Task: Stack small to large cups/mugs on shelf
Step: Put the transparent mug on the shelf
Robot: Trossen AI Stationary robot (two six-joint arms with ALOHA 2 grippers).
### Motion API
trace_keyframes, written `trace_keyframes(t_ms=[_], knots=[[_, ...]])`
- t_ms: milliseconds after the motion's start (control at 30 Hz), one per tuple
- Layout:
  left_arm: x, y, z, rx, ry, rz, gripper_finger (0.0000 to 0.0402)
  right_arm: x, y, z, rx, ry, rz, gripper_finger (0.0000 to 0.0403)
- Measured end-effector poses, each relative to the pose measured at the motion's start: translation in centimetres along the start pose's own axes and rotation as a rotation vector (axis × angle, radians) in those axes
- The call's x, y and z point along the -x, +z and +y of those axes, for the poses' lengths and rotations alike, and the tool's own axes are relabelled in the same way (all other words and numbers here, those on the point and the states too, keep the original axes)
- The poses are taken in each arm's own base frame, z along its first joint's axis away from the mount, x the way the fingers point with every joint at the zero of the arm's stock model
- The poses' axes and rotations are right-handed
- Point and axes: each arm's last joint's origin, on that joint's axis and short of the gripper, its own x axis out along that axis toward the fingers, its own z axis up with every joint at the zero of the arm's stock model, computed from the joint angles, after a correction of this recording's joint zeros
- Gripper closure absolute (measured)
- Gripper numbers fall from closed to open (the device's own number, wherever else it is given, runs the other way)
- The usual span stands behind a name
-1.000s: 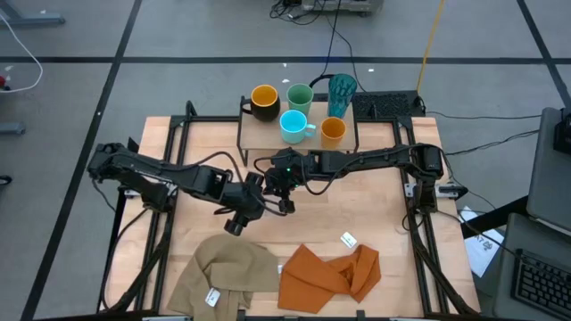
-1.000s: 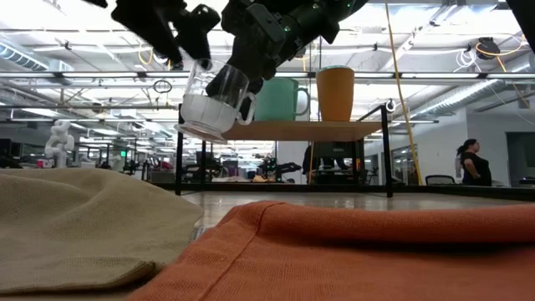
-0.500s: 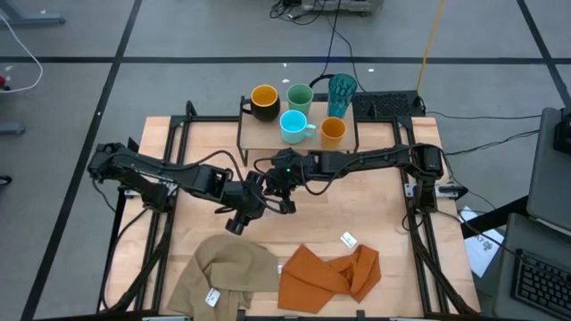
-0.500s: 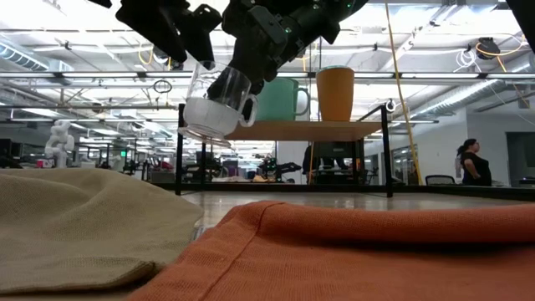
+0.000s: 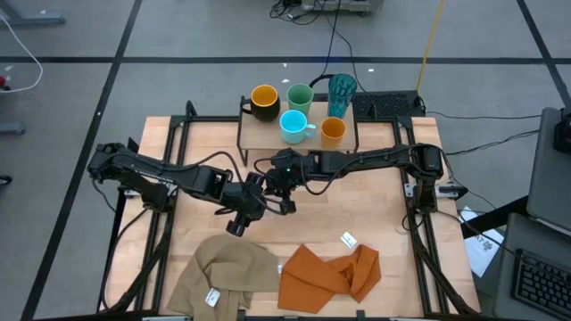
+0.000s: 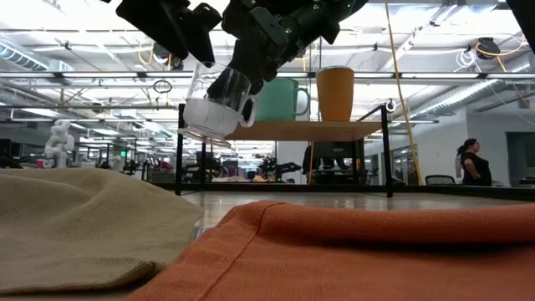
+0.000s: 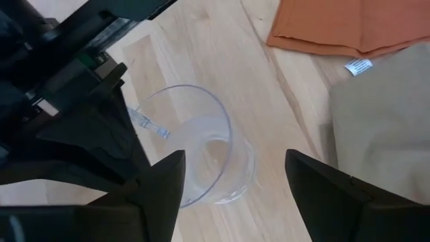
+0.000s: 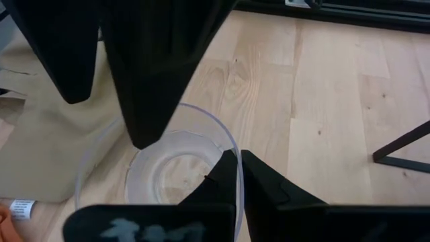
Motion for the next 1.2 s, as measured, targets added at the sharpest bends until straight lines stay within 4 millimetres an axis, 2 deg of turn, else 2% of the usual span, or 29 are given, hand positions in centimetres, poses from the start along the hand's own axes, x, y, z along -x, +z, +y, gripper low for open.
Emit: trace_keyframes(t_ms=[500, 1200], knots=[[0.1, 0.4, -1.2, -0.025, -0.007, -0.009, 0.0149, 0.0, 0.4, -0.1, 0.005, -0.007, -0.038, 0.0403], [0.1, -0.3, -0.4, -0.019, -0.090, 0.023, 0.0149, 0.0, -0.1, 0.2, 0.038, 0.074, 0.002, 0.0403]])
